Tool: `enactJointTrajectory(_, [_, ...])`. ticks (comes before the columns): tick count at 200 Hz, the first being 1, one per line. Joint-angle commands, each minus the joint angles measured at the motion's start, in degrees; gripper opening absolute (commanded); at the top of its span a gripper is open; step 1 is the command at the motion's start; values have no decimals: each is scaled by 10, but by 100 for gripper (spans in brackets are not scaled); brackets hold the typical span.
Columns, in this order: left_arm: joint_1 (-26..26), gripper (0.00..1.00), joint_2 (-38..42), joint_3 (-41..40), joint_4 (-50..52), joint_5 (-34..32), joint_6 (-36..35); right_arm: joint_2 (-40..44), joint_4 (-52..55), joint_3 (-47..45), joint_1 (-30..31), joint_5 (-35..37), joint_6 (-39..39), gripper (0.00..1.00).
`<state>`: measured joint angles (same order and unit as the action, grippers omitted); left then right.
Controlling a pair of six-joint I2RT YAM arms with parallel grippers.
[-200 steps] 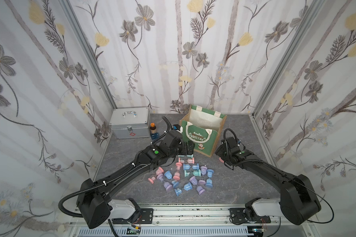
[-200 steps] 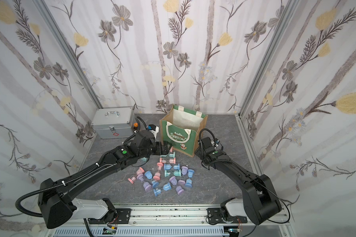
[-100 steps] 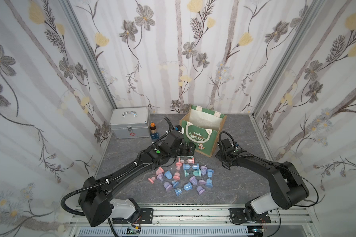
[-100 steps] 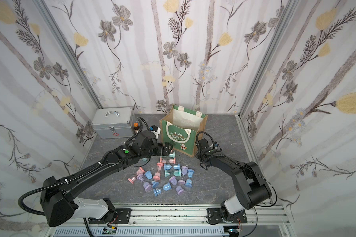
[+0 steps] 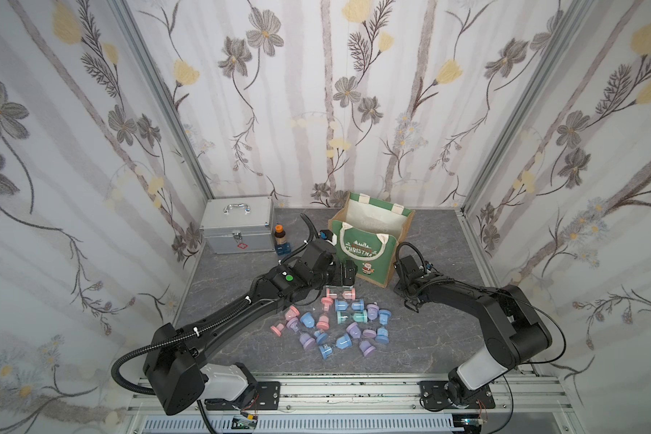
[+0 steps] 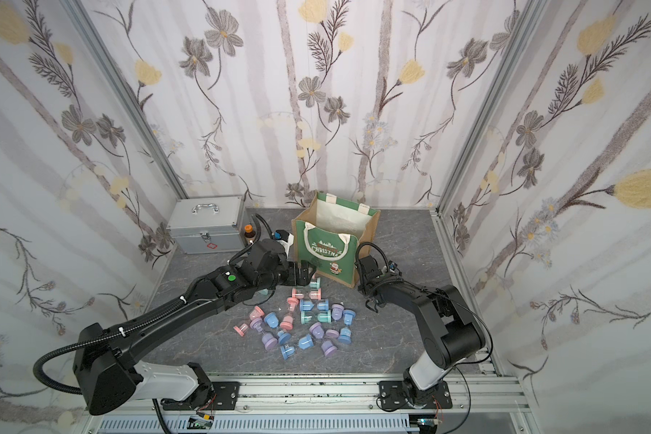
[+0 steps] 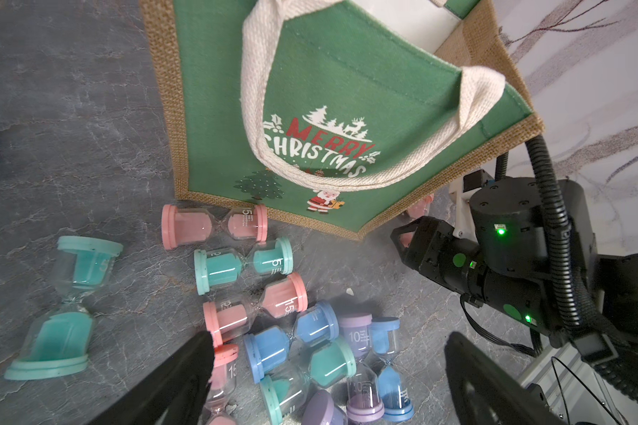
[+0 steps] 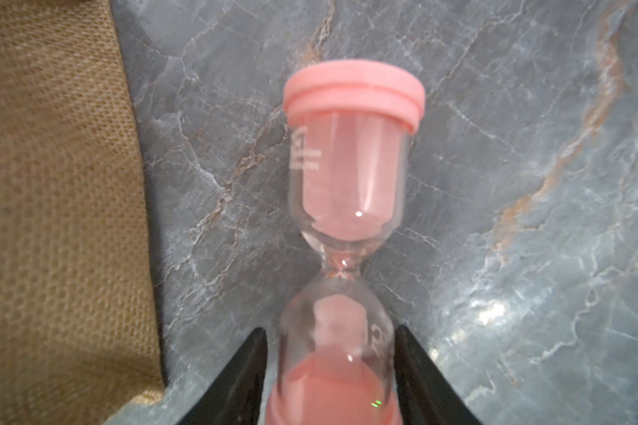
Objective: Put the hourglass into the canvas bag
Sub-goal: Pick up the hourglass from the center of the board.
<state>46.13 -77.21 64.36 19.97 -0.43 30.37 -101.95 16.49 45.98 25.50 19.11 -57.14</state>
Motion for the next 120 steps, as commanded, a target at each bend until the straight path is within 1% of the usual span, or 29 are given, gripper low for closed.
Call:
enactJointTrajectory(1, [0, 100, 0, -3, 1, -11, -1, -6, 4, -6, 1, 0, 5, 52])
enactJointTrajectory(19, [-1, 100, 1, -5, 1, -13, 0, -4, 3, -13, 1, -2, 8, 46])
enactJointTrajectory(39, [0, 100, 1, -4, 1, -12, 0, 1, 3, -15, 1, -10, 15, 43])
enactJointTrajectory(54, [0, 100, 3, -1, 3, -12, -1, 13, 3, -18, 2, -11, 21, 38])
enactJointTrajectory(78, [0, 100, 6, -1, 3, -17, -1, 35, 0, -22, 0, -30, 31, 31])
enactJointTrajectory(120, [-1, 100, 9, 0, 2, -17, 1, 72, -3, -27, -4, -72, 50, 23])
